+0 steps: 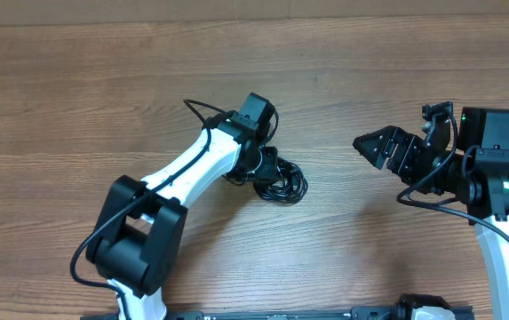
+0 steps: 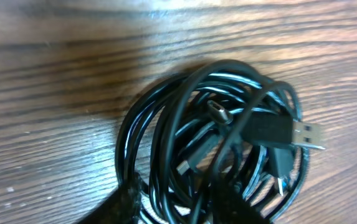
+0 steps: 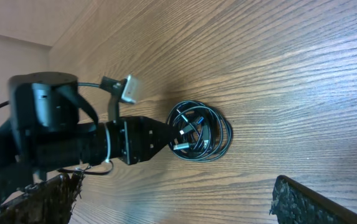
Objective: Untangle cables
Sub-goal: 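Grasp a cable end with the left gripper and lift it upward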
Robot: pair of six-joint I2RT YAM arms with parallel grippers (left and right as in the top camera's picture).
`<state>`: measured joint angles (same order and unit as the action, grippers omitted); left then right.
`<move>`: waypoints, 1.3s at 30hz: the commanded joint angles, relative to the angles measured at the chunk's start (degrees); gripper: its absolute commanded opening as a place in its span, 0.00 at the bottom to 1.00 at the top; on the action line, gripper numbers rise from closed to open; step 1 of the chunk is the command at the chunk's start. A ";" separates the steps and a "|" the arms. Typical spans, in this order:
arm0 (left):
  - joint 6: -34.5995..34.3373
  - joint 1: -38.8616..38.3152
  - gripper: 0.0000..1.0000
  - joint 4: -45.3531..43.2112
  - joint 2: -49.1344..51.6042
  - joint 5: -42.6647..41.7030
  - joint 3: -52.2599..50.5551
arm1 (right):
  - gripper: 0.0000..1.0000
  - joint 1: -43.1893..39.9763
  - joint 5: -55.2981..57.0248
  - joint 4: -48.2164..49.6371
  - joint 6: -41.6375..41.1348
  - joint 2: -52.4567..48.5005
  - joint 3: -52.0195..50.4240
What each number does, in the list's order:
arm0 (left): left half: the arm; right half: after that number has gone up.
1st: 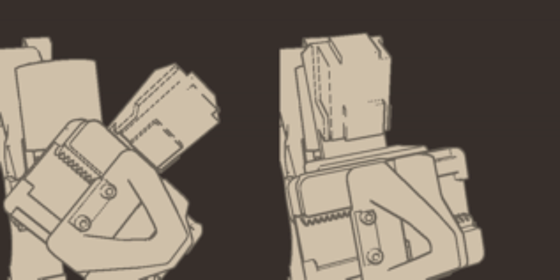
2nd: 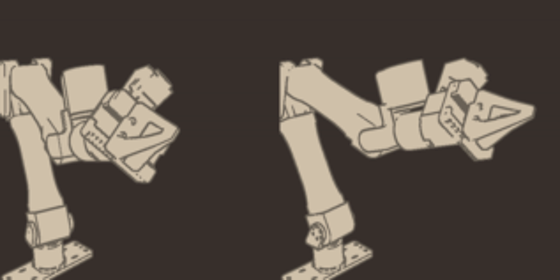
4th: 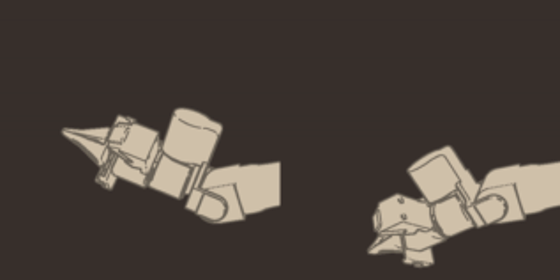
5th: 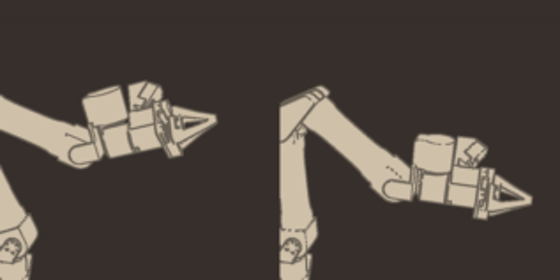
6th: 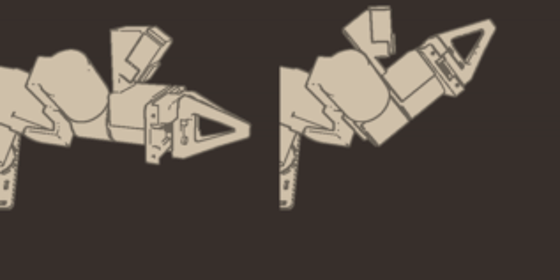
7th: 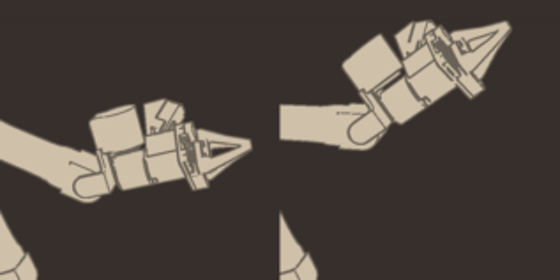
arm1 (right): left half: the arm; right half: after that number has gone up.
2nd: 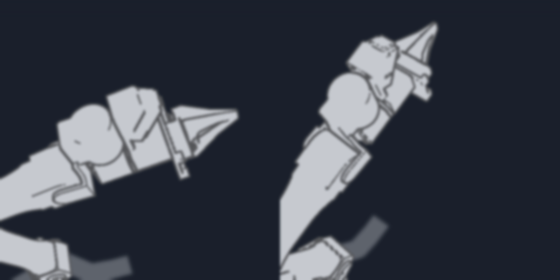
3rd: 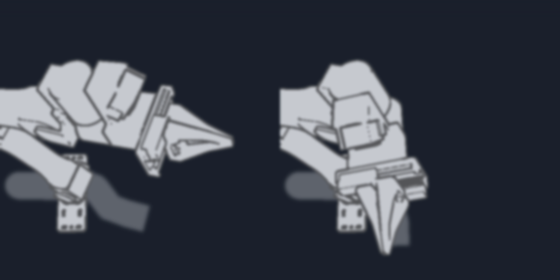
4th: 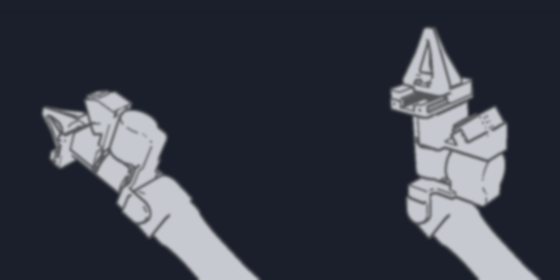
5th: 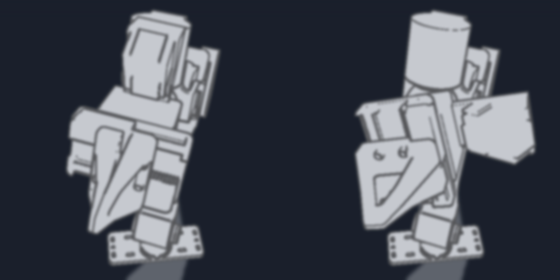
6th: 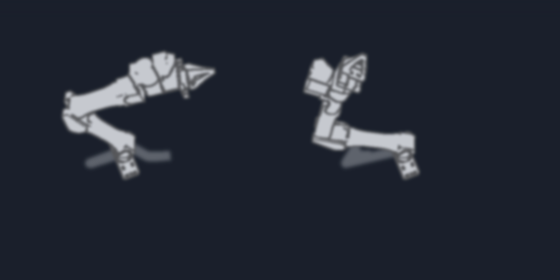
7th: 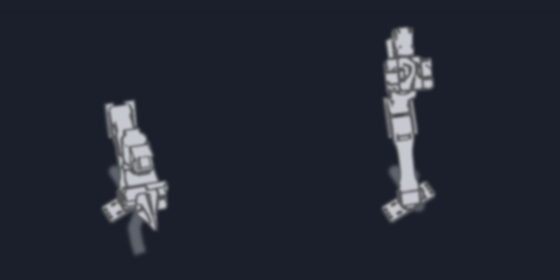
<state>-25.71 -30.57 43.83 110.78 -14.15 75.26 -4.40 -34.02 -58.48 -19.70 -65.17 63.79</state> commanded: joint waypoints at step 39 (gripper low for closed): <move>3.48 -0.22 0.04 24.37 1.81 -11.52 30.14 | 1.00 0.00 4.02 -0.61 0.24 0.09 0.61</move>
<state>-23.62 -30.57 66.74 112.68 -20.93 100.60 -4.43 -30.89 -59.27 -19.66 -65.17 63.79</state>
